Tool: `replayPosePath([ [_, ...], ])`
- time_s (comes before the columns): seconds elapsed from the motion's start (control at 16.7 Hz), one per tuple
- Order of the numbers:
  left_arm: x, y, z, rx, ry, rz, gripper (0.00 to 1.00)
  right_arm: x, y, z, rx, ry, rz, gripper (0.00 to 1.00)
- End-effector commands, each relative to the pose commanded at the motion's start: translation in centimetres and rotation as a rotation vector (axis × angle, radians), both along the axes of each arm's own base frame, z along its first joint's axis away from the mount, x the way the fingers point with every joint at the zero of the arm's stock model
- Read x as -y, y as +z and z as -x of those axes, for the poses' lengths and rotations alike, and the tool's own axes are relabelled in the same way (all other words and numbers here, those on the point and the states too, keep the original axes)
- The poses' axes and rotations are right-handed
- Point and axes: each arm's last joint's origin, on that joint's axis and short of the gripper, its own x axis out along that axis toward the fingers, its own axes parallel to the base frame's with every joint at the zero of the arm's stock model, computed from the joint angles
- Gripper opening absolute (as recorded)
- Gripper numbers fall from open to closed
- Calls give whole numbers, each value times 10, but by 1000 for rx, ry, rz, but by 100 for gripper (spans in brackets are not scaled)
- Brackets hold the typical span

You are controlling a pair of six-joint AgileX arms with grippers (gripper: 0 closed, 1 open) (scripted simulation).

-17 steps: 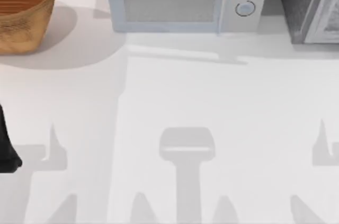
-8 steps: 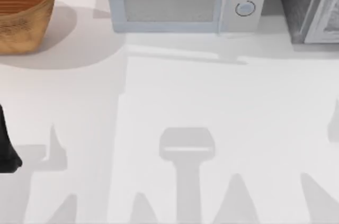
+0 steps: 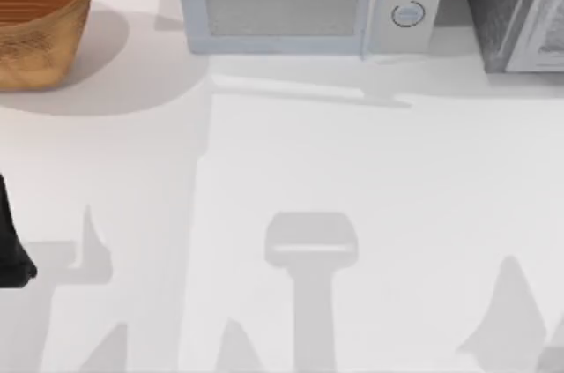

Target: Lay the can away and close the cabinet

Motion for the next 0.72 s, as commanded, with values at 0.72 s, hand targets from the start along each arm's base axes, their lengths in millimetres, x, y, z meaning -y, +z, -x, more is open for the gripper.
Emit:
replayPosePath([
  [0.72, 0, 0, 0, 0, 0, 0, 100, 69, -35, 14, -18, 1, -16, 100],
])
